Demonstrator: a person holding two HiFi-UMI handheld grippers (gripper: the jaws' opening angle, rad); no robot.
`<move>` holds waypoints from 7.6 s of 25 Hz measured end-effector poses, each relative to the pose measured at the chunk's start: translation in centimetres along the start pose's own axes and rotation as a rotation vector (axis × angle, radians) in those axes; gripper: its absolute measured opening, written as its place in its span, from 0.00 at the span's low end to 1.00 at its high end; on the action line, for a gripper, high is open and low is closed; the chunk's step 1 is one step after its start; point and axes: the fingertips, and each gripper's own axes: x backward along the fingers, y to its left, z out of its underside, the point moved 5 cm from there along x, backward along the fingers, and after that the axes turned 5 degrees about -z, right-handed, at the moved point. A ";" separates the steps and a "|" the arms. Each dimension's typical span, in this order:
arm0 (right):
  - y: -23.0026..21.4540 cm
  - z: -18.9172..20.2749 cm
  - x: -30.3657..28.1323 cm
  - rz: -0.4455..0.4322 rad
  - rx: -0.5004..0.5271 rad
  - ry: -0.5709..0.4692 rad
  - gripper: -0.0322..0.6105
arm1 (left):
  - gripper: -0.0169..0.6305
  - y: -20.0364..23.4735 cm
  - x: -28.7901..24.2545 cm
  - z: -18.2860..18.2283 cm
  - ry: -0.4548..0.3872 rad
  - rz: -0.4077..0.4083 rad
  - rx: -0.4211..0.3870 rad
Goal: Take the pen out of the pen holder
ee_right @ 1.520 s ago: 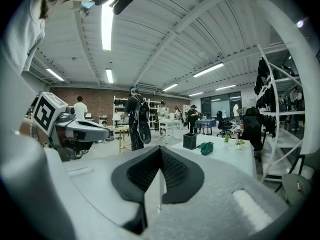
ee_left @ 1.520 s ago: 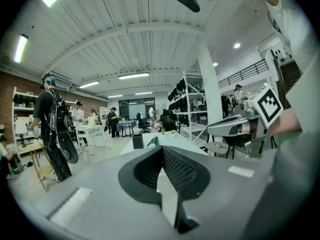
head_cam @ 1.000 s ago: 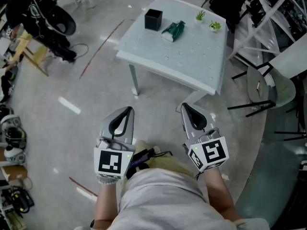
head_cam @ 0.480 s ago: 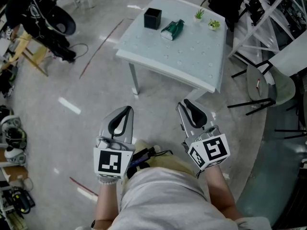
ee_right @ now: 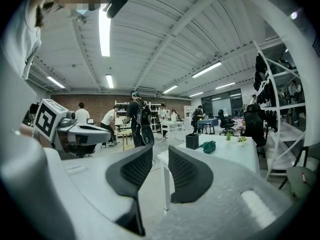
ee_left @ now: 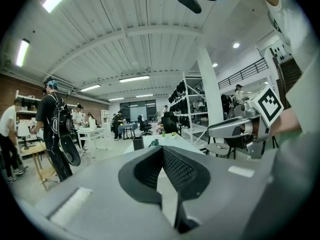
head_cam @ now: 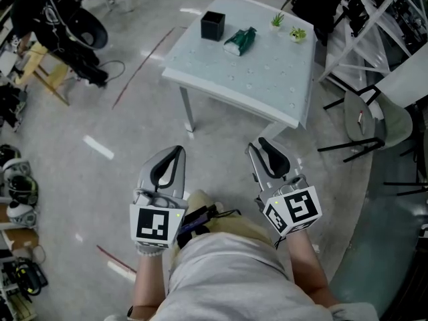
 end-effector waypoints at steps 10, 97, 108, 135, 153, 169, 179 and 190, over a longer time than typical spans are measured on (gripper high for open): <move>-1.0 0.1 0.4 0.036 -0.009 -0.013 0.20 | 0.05 -0.3 -1.1 0.5 0.011 0.015 -0.012; -22.3 -6.8 -36.1 0.006 0.026 0.084 0.22 | 0.05 20.7 -34.7 -0.4 0.065 0.007 0.040; -24.4 -5.9 -39.8 -0.043 0.060 0.130 0.22 | 0.05 21.4 -34.7 0.3 0.095 -0.094 0.064; -29.7 -0.3 -48.1 -0.037 0.216 0.278 0.22 | 0.05 21.8 -35.5 2.3 0.164 -0.241 0.118; -29.9 -0.4 -49.0 -0.045 0.198 0.255 0.16 | 0.05 21.6 -35.2 2.5 0.186 -0.246 0.103; -29.6 -6.5 -46.7 -0.006 0.178 0.107 0.16 | 0.05 21.5 -35.9 0.0 0.116 -0.189 0.058; -29.1 -11.0 -42.9 0.048 0.187 0.009 0.16 | 0.05 20.9 -36.8 -2.0 0.054 -0.116 0.030; -30.0 -12.3 -36.8 0.164 0.186 -0.005 0.16 | 0.05 18.8 -39.1 -3.7 -0.004 0.021 0.000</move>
